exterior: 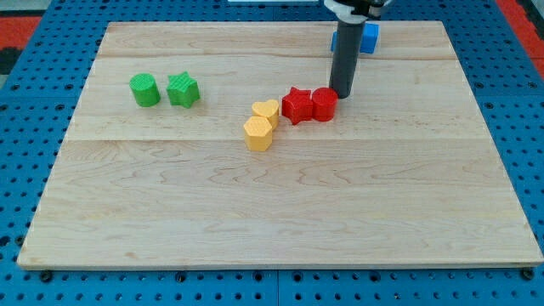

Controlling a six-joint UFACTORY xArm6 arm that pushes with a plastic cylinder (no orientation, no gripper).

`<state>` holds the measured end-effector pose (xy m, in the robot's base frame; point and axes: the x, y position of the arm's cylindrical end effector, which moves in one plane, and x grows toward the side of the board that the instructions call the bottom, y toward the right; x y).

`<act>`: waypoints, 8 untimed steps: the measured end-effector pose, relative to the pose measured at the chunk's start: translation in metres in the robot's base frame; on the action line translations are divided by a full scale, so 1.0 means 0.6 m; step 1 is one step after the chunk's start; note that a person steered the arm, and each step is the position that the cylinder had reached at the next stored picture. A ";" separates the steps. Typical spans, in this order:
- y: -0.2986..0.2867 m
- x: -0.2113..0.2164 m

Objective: Push the red blocks right to the yellow blocks

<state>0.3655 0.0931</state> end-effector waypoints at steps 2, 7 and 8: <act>-0.018 0.064; -0.023 0.213; -0.132 0.292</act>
